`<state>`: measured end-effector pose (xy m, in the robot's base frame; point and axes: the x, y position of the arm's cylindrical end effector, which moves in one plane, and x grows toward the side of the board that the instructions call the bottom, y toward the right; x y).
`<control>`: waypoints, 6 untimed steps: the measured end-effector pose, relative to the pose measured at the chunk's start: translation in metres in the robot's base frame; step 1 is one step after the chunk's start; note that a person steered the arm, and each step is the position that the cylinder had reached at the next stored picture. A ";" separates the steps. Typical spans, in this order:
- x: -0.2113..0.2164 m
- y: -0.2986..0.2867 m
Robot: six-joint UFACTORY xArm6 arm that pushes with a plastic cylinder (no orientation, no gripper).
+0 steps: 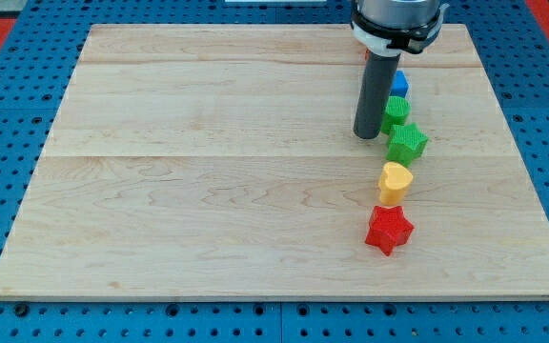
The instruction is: Move your arm downwards
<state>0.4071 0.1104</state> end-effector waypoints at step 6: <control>0.210 -0.022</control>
